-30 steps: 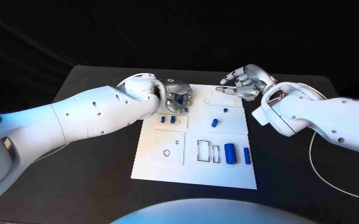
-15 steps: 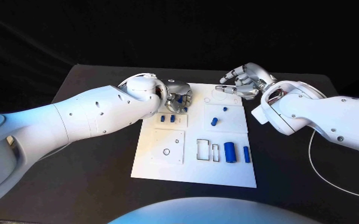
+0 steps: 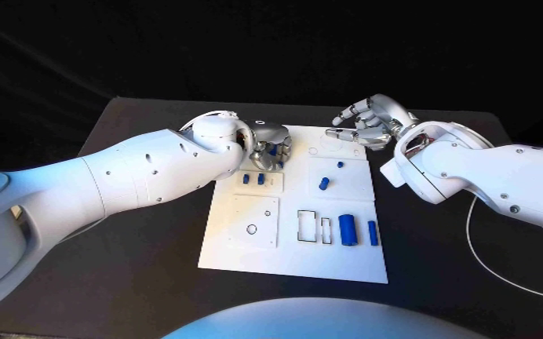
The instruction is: Assemble the parts on the task board
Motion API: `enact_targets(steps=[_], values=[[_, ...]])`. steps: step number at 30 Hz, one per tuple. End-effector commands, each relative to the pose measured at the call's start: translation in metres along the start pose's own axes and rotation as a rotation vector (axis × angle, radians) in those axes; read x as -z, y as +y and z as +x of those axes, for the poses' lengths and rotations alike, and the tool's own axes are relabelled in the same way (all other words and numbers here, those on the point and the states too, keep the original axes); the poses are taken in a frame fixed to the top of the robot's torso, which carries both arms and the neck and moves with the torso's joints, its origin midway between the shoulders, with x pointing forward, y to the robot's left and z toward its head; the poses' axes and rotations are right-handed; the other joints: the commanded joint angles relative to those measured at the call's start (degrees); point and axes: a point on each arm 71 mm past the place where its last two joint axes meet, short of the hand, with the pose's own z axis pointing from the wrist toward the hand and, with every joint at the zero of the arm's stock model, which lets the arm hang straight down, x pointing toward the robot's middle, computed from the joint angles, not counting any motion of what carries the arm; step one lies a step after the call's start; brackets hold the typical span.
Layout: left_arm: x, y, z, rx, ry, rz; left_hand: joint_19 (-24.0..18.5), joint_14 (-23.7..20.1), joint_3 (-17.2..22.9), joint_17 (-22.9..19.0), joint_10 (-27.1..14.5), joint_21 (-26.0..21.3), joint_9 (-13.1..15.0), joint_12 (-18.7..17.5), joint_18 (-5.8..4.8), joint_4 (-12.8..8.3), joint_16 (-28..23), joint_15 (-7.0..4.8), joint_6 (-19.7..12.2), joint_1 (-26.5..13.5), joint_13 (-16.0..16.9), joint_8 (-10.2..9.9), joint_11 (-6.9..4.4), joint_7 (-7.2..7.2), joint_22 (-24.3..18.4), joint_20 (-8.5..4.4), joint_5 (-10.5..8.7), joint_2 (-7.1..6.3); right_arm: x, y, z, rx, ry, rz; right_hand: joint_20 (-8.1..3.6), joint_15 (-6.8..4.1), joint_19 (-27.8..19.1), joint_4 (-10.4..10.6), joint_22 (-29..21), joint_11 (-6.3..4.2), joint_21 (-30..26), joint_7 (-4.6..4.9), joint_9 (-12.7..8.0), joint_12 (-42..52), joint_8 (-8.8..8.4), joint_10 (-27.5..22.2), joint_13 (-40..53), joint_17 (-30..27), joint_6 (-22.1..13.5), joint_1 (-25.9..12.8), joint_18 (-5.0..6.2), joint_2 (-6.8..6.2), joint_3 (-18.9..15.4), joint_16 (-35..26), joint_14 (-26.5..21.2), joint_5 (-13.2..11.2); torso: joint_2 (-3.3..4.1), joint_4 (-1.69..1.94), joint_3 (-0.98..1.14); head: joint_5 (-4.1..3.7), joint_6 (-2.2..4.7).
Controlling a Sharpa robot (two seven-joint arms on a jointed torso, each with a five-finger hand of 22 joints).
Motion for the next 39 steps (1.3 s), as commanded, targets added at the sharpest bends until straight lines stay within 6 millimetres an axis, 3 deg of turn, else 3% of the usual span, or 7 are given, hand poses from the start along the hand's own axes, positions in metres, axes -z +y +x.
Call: enact_targets(steps=[1,11,27,39], values=[[-0.001,-0.002,0.008,-0.001,0.048,0.006,0.59,0.95,1.32,0.78,1.46,0.98,-0.09,-0.64,-0.48,-0.45,0.64,-0.34,1.47,0.35,-0.23,-0.12,-0.36,-0.27,1.04,-0.08,-0.16,0.79,0.0,0.001,0.001,0.007,0.005,-0.009,0.09,-0.29,-0.35,-0.11,2.2,-0.18,-0.29,-0.12,0.05,-0.27,0.39,-0.34,0.9,4.31,-0.34,0.11,0.82,0.4,-0.12,-0.32,3.68,0.19,0.0,0.0,-0.02,-0.01,0.02],[-0.001,0.001,0.009,-0.005,0.058,-0.013,1.83,2.27,5.04,0.89,5.06,4.05,-0.18,-3.09,-1.07,-3.43,0.88,-1.0,4.35,-0.19,-1.04,-1.15,-0.99,-0.6,4.86,-0.64,-0.82,1.62,0.0,0.001,0.001,0.007,0.003,-0.011,0.08,-0.3,-0.35,-0.08,2.18,-0.2,-0.34,-0.15,0.08,-0.22,0.48,-0.29,0.93,4.31,-0.26,0.06,0.82,0.49,-0.13,-0.34,3.68,0.18,0.07,0.01,-0.02,-0.11,-0.01],[0.002,0.004,0.006,0.008,-0.008,-0.008,2.61,2.84,6.24,0.69,6.65,5.62,-0.26,-5.27,-1.43,-4.96,0.91,-0.89,5.08,-1.45,-1.5,-2.35,-0.8,-0.43,7.01,-0.54,-1.32,1.45,0.0,0.002,0.001,0.006,-0.001,-0.016,0.07,-0.31,-0.34,-0.04,2.18,-0.21,-0.37,-0.16,0.1,-0.26,0.53,-0.3,0.9,4.31,-0.23,-0.1,0.82,0.65,-0.14,-0.36,3.68,0.17,-0.06,0.02,-0.04,-0.02,0.0],[0.022,0.008,-0.004,0.06,-0.075,0.005,2.85,3.04,6.44,0.22,7.61,6.14,-0.2,-6.45,-1.5,-5.53,0.84,-0.91,5.8,-2.4,-1.65,-2.81,-0.83,-0.46,7.6,-0.55,-1.36,1.13,0.0,0.001,-0.001,0.006,-0.011,-0.016,0.06,-0.33,-0.34,-0.03,2.17,-0.23,-0.41,-0.17,0.12,-0.3,0.58,-0.31,0.84,4.34,-0.22,-0.29,0.83,0.8,-0.17,-0.36,3.69,0.16,-0.22,0.11,-0.01,0.08,0.6]])
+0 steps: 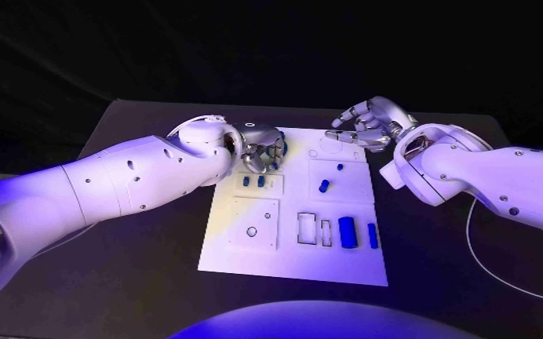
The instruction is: Assemble the parts on the task board
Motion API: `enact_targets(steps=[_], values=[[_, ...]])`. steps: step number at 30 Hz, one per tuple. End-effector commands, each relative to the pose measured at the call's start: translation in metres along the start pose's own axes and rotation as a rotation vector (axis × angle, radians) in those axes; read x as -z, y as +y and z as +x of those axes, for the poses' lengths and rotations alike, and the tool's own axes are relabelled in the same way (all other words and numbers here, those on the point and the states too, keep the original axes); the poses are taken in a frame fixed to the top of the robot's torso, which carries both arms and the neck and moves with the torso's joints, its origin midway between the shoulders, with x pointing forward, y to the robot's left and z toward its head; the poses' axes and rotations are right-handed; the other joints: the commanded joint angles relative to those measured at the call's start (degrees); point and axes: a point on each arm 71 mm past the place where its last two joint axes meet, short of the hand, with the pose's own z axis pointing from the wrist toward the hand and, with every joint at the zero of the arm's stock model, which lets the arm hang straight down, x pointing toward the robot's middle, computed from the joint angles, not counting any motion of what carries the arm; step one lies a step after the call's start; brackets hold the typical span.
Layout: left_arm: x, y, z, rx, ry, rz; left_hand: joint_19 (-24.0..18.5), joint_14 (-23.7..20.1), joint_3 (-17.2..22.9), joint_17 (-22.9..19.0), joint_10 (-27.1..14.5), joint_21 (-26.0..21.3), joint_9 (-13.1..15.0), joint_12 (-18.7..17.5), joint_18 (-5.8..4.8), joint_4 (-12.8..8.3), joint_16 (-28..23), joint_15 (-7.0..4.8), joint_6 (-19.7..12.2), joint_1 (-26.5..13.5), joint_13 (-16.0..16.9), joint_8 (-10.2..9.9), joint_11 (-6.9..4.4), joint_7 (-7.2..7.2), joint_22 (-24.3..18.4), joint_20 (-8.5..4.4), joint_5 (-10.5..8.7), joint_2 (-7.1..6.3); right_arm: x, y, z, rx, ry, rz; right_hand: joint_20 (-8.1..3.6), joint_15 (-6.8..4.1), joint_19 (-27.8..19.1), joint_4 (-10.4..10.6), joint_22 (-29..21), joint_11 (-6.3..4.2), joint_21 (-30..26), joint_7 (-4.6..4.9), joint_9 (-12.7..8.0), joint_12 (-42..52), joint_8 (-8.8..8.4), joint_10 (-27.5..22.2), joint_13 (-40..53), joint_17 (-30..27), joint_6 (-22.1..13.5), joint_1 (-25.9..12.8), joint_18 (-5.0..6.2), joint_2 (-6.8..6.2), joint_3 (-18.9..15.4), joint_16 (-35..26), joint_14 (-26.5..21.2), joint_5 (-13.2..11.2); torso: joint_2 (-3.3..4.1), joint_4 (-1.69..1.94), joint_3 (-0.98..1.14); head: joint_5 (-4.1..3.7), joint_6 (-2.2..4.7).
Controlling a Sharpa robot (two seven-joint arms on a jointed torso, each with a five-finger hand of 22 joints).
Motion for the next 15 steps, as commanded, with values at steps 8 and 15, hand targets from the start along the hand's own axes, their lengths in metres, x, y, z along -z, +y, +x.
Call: enact_targets(steps=[8,15], values=[[0.018,0.007,-0.016,0.086,-0.073,-0.021,0.54,0.72,-0.07,0.36,0.61,0.61,0.02,-0.79,-0.67,-0.5,0.29,0.03,0.42,-0.82,-0.03,-0.67,0.04,0.05,0.57,-0.15,-0.29,-0.17,0.0,0.0,0.0,0.006,-0.008,-0.012,0.06,-0.33,-0.34,-0.05,2.13,-0.23,-0.24,-0.18,0.09,-0.31,0.36,-0.31,0.84,4.41,-0.22,0.0,0.83,0.53,-0.17,-0.35,3.7,0.16,-0.37,0.16,0.07,0.3,0.49],[0.029,0.017,-0.017,0.111,-0.07,-0.046,0.69,0.8,-0.08,0.31,0.87,0.82,0.05,-0.99,-0.73,-0.57,0.3,-0.01,0.6,-1.03,-0.03,-0.74,-0.01,0.02,0.86,-0.18,-0.3,-0.19,0.0,-0.001,0.0,0.006,-0.006,-0.009,0.06,-0.33,-0.34,-0.05,2.13,-0.23,-0.24,-0.18,0.09,-0.31,0.36,-0.31,0.84,4.41,-0.22,0.0,0.83,0.53,-0.17,-0.35,3.7,0.16,-0.58,0.46,0.14,0.29,0.44]])
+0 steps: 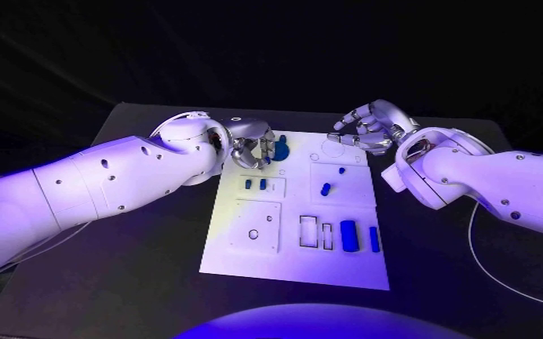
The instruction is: Assemble the parts on the task board
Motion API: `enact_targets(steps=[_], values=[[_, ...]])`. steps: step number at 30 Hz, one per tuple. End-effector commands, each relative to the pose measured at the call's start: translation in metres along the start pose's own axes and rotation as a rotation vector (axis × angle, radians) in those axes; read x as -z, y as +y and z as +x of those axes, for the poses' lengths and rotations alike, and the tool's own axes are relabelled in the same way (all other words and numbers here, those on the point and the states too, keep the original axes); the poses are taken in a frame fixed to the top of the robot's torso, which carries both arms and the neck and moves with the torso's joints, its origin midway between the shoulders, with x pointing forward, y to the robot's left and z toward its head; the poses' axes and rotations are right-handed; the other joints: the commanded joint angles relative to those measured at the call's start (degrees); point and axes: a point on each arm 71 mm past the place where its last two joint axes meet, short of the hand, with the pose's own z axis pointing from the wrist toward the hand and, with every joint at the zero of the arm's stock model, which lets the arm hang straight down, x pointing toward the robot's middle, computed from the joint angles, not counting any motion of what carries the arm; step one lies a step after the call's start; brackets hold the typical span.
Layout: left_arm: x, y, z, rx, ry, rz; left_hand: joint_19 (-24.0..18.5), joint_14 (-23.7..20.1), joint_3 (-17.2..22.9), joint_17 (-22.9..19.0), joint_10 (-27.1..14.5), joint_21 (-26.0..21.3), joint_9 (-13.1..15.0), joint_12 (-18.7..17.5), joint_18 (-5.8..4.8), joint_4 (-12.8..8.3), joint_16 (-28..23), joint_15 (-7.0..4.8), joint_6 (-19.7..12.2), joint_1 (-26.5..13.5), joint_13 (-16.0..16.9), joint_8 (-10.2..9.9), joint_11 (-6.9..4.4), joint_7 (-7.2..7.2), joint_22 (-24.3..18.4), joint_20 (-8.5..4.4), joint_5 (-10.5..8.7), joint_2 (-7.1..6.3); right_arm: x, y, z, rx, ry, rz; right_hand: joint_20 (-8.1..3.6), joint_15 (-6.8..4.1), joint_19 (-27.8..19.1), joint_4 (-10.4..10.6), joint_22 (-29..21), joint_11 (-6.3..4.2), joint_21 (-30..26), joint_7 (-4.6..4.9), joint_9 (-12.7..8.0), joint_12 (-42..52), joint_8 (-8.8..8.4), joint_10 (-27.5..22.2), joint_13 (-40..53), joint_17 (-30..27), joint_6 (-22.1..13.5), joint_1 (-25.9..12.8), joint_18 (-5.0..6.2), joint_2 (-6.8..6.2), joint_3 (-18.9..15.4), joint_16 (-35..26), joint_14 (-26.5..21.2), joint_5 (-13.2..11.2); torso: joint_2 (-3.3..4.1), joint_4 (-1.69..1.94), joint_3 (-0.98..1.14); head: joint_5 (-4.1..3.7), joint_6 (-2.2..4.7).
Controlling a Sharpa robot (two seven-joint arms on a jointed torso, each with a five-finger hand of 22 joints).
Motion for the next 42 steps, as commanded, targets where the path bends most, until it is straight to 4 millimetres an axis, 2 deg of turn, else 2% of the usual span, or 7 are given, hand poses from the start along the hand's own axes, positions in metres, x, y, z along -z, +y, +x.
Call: enact_targets(steps=[1,13,31,42], values=[[0.002,0.003,-0.001,0.037,0.0,-0.018,0.48,0.39,0.09,-0.09,0.47,0.34,-0.03,-0.37,-0.73,-0.4,0.3,-0.01,0.49,-0.56,-0.03,-0.21,0.0,-0.09,0.06,0.03,-0.31,-0.1,0.0,0.001,0.0,0.006,0.0,-0.011,0.06,-0.33,-0.34,-0.05,2.14,-0.23,-0.25,-0.18,0.05,-0.31,0.37,-0.31,0.84,4.42,-0.22,0.0,0.83,0.53,-0.17,-0.35,3.7,0.16,-0.15,0.2,0.04,-0.07,-0.13],[0.004,0.014,0.003,0.036,0.032,-0.054,0.47,0.35,0.05,-0.38,0.58,0.34,-0.02,-0.52,-0.73,-0.42,0.24,-0.02,0.58,-0.73,-0.04,-0.27,-0.02,-0.11,0.02,0.01,-0.34,-0.15,0.0,0.0,0.001,0.006,0.001,-0.01,0.05,-0.34,-0.36,-0.08,2.09,-0.24,-0.34,-0.19,0.06,-0.34,0.39,-0.31,0.81,4.35,-0.23,-0.01,0.85,0.59,-0.16,-0.39,3.69,0.16,-0.06,0.13,0.0,0.19,-0.24],[-0.003,0.016,0.013,0.021,0.074,-0.059,0.27,0.22,0.06,-0.87,0.69,0.14,-0.02,-0.72,-0.65,-0.56,0.1,-0.05,0.61,-0.78,-0.06,-0.39,-0.06,-0.16,-0.36,-0.01,-0.37,-0.23,0.0,0.0,0.002,0.006,0.005,-0.011,0.04,-0.36,-0.38,-0.1,2.05,-0.25,-0.42,-0.19,0.07,-0.38,0.41,-0.32,0.77,4.38,-0.27,-0.01,0.86,0.6,-0.19,-0.39,3.7,0.16,-0.08,0.13,0.04,0.32,-0.84],[-0.004,0.015,0.015,0.013,0.104,-0.064,0.26,0.2,0.09,-0.93,0.73,0.15,-0.02,-0.8,-0.65,-0.62,0.08,-0.06,0.62,-0.78,-0.06,-0.44,-0.07,-0.17,-0.34,-0.02,-0.37,-0.23,0.0,0.001,0.003,0.006,0.005,-0.012,0.04,-0.36,-0.38,-0.1,2.05,-0.25,-0.42,-0.19,0.07,-0.38,0.41,-0.32,0.77,4.38,-0.27,-0.01,0.86,0.6,-0.19,-0.39,3.7,0.16,-0.11,0.08,0.04,0.36,-0.95]])
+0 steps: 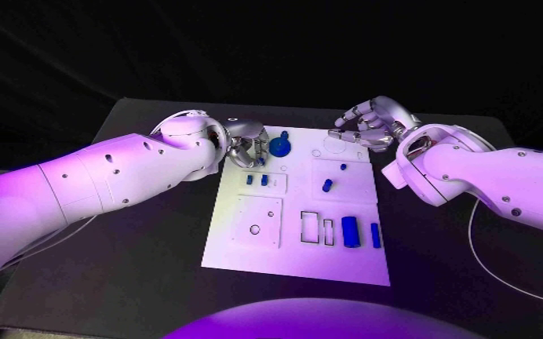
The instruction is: Assemble the parts on the task board
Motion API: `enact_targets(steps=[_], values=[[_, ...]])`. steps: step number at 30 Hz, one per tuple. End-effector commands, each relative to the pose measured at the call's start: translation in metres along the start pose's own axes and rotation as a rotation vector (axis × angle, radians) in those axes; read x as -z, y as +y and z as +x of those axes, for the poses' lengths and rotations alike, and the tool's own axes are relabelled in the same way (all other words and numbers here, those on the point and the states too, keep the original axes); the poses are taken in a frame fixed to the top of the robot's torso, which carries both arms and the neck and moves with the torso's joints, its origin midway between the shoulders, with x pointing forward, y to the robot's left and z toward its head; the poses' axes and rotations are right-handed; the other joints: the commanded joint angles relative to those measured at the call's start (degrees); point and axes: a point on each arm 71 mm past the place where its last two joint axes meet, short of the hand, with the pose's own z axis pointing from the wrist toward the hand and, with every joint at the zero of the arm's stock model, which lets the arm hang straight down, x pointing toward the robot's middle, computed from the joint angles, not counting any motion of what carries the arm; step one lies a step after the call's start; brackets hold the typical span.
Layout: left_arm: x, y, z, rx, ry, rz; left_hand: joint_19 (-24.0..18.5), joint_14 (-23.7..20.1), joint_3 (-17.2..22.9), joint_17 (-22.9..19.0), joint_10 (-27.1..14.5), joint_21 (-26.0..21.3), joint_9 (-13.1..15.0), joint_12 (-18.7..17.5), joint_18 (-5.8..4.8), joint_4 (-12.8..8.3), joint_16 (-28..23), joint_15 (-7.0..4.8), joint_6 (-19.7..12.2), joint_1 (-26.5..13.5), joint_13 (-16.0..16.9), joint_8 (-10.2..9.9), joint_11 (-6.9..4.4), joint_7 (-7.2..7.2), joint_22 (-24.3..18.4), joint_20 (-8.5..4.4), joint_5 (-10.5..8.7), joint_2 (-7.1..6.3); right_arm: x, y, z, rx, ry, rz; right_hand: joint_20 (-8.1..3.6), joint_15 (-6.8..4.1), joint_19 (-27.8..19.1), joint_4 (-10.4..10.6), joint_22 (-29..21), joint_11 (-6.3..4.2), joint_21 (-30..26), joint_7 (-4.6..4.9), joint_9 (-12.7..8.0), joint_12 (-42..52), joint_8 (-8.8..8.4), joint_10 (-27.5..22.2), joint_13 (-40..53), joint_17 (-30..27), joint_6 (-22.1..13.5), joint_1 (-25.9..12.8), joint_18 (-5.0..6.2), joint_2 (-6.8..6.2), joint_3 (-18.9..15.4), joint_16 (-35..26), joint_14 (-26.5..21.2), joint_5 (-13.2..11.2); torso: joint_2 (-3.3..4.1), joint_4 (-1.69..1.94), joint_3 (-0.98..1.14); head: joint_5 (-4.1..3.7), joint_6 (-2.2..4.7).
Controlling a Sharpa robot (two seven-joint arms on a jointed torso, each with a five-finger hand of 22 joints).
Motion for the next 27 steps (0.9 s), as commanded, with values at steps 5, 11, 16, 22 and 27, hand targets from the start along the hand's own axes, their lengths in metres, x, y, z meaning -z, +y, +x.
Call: enact_targets(steps=[5,11,16,22,27], values=[[-0.0008,-0.0012,0.0036,-0.013,0.045,-0.005,0.26,0.18,0.14,-0.14,0.42,0.18,0.03,-0.25,-0.66,-0.39,0.06,-0.08,0.38,-0.48,-0.07,-0.25,-0.1,-0.08,0.0,-0.03,-0.38,0.01,0.0,0.001,0.0007,0.007,0.003,-0.012,0.04,-0.36,-0.38,-0.1,2.07,-0.25,-0.2,-0.2,0.05,-0.38,0.19,-0.32,0.74,4.35,-0.27,-0.02,0.86,0.61,-0.19,-0.39,3.7,0.16,0.01,0.02,0.0,-0.01,-0.06],[-0.0015,-0.0011,0.0043,-0.014,0.055,-0.009,0.13,0.08,0.21,-0.44,0.51,0.07,0.04,-0.41,-0.62,-0.6,-0.04,-0.11,0.43,-0.4,-0.07,-0.34,-0.12,-0.1,-0.18,-0.06,-0.38,0.0,0.0001,0.0011,0.0008,0.007,0.003,-0.012,0.04,-0.36,-0.38,-0.1,2.07,-0.25,-0.2,-0.2,0.05,-0.38,0.19,-0.32,0.74,4.35,-0.27,-0.02,0.86,0.61,-0.19,-0.39,3.7,0.16,0.01,-0.02,-0.02,0.0,-0.11],[-0.0023,-0.002,0.0051,-0.015,0.059,-0.007,0.12,0.05,0.2,-0.51,0.58,0.08,0.05,-0.45,-0.62,-0.62,-0.06,-0.11,0.47,-0.45,-0.06,-0.35,-0.12,-0.09,-0.16,-0.06,-0.41,-0.01,0.0,0.0011,0.0008,0.007,0.003,-0.012,0.04,-0.36,-0.38,-0.1,2.07,-0.25,-0.2,-0.2,0.05,-0.38,0.19,-0.32,0.74,4.35,-0.27,-0.02,0.86,0.61,-0.19,-0.39,3.7,0.16,0.04,-0.02,-0.02,-0.04,-0.16],[-0.0039,-0.0037,0.006,-0.012,0.057,0.002,0.09,0.04,0.13,-0.54,0.82,0.09,0.09,-0.53,-0.62,-0.65,-0.08,-0.12,0.67,-0.62,-0.02,-0.36,-0.15,-0.12,-0.16,-0.08,-0.46,0.0,0.0,0.0012,0.001,0.007,0.004,-0.013,0.04,-0.36,-0.38,-0.1,2.07,-0.25,-0.2,-0.2,0.05,-0.38,0.19,-0.32,0.74,4.35,-0.27,-0.02,0.86,0.61,-0.19,-0.39,3.7,0.16,0.04,0.0,-0.01,-0.13,-0.23],[-0.005,-0.0046,0.0068,-0.011,0.058,0.005,0.07,0.11,0.06,-0.34,0.92,0.08,0.1,-0.62,-0.63,-0.63,-0.02,-0.14,0.73,-0.81,-0.01,-0.41,-0.17,-0.14,-0.16,-0.08,-0.5,-0.02,0.0,0.0013,0.0011,0.007,0.005,-0.012,0.04,-0.36,-0.38,-0.1,2.07,-0.25,-0.2,-0.2,0.05,-0.38,0.19,-0.32,0.74,4.35,-0.27,-0.02,0.86,0.61,-0.19,-0.39,3.7,0.16,0.03,-0.02,-0.01,-0.15,-0.26]])
